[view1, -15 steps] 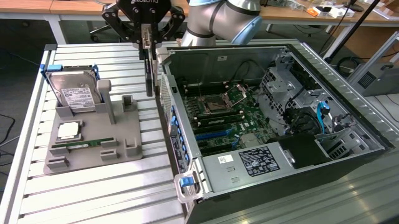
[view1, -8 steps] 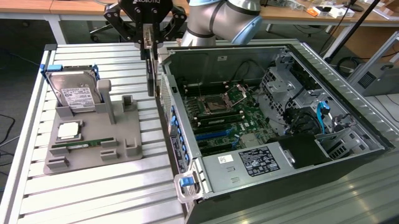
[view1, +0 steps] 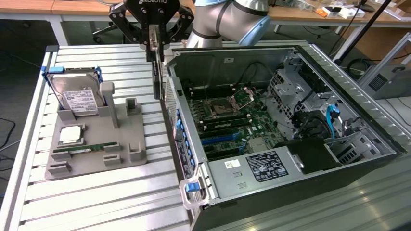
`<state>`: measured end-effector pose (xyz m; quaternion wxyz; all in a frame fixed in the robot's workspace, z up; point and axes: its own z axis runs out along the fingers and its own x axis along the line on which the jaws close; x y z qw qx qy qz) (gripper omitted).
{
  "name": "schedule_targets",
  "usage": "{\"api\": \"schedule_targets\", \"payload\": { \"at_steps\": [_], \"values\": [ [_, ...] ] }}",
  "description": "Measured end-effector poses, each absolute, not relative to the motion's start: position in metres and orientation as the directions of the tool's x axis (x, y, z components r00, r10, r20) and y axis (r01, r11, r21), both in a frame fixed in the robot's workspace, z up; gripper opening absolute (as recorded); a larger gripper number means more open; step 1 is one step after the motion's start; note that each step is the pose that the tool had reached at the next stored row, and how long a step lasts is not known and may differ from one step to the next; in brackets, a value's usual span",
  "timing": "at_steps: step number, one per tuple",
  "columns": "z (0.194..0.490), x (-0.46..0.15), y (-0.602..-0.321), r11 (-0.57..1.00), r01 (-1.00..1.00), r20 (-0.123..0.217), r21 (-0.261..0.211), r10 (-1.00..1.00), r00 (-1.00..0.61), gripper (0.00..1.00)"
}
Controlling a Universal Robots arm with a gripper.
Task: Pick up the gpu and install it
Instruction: 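Pick up the gpu and move the gpu toward the slot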
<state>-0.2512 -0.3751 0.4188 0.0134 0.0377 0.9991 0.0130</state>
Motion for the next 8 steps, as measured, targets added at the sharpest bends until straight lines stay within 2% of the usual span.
{"api": "schedule_targets", "payload": {
  "at_steps": [8],
  "values": [
    [0.4188, -0.2487, -0.3751, 0.997, 0.075, -0.026, 0.026, 0.076, -0.997, 0.27]
  ]
}}
